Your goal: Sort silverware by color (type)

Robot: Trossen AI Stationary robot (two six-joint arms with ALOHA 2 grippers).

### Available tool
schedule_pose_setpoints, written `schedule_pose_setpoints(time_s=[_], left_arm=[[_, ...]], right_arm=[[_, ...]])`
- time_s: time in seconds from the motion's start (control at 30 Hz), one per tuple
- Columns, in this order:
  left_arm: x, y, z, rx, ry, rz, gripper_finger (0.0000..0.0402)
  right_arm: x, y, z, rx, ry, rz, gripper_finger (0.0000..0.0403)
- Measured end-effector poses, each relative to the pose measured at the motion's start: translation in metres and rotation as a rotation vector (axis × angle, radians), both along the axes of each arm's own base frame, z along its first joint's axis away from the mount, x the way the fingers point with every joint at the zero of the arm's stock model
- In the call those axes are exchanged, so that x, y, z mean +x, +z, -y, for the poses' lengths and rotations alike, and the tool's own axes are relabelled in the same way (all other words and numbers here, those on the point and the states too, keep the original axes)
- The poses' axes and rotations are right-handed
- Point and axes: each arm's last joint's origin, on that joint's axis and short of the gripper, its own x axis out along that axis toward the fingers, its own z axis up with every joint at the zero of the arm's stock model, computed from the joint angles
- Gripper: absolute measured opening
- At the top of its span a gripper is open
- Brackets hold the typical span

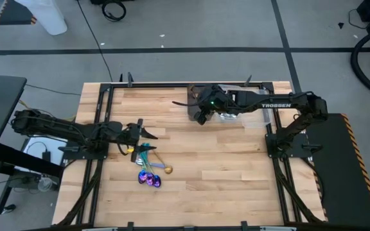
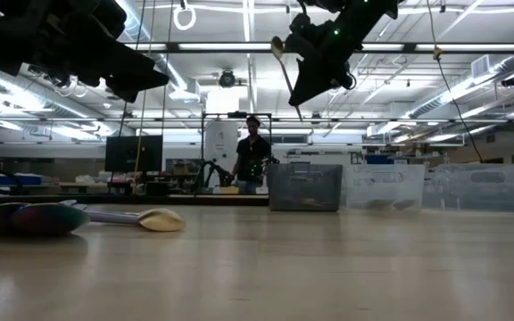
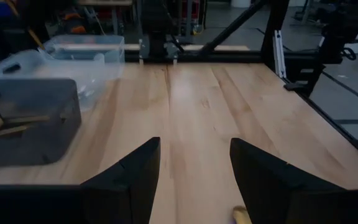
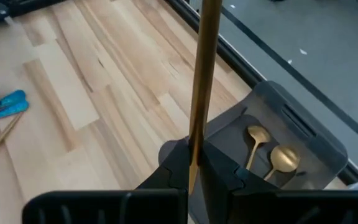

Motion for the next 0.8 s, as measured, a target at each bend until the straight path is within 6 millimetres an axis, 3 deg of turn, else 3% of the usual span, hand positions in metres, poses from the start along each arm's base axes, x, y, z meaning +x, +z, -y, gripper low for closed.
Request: schedule_pose_setpoints(time_s=[0.47,0.8], left_arm=[[0.000,0.002,-0.002,0.066,0.066,0.020,0.0203],[0.001,0.003,-0.002,-0.017,0.082,0.030,0.0203]], right_arm=[[-0.002,-0.003,0.002,0.048,-0.034,0.007,0.0028],[-0.009,-0.002,0.026,0.041,-0.143,0.016,0.0028]])
